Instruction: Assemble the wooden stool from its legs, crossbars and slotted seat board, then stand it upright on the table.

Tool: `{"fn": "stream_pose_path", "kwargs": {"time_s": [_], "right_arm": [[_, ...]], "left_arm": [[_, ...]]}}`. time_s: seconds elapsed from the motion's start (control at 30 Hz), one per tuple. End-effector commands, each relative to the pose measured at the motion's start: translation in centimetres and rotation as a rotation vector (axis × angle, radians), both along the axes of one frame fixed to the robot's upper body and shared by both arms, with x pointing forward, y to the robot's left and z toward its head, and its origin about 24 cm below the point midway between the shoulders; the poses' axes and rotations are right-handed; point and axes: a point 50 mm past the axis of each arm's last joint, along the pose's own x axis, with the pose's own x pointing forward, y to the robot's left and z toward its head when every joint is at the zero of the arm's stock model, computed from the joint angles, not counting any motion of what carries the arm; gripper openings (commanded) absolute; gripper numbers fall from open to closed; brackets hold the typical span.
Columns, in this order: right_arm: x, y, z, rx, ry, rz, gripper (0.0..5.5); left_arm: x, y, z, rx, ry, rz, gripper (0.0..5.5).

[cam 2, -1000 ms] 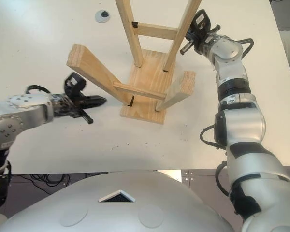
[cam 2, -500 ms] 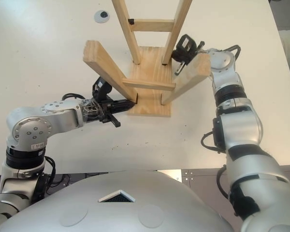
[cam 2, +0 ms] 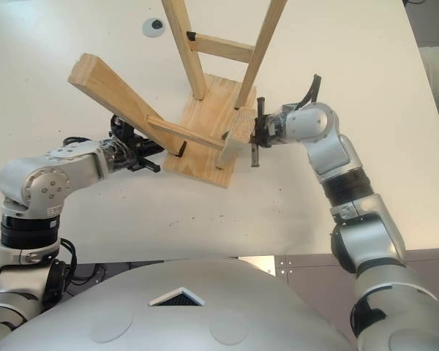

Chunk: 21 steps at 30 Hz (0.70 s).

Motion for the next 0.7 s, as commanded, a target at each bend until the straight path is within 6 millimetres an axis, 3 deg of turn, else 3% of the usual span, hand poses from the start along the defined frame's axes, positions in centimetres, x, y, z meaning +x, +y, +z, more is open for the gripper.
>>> {"fn": "stream_pose_path", "kwargs": {"time_s": [0.03,0.2,0.37,0.5,0.6,0.7], "right_arm": [[0.9,-2.2,2.9,-0.044,-0.061,-0.058,0.0],[-2.2,0.5,0.5,-0.131,-0.003,0.069,0.0],[-2.7,0.7,0.5,-0.146,0.004,0.073,0.0],[-3.0,1.0,0.2,-0.141,0.014,0.074,0.0],[-3.1,1.2,0.0,-0.14,0.018,0.073,0.0],[-3.3,1.2,-0.4,-0.153,0.034,0.083,0.0]], "left_arm": [[0.3,1.5,1.5,0.003,-0.045,0.014,0.04],[0.3,-1.5,1.1,-0.013,-0.036,-0.052,0.04],[-2.8,0.9,1.3,0.167,0.028,-0.168,0.04],[-4.3,0.2,1.4,0.168,0.052,-0.286,0.04],[-4.2,-1.2,1.7,0.073,0.028,-0.305,0.04],[-2.8,-2.3,2.5,-0.043,-0.037,-0.22,0.04]]}}
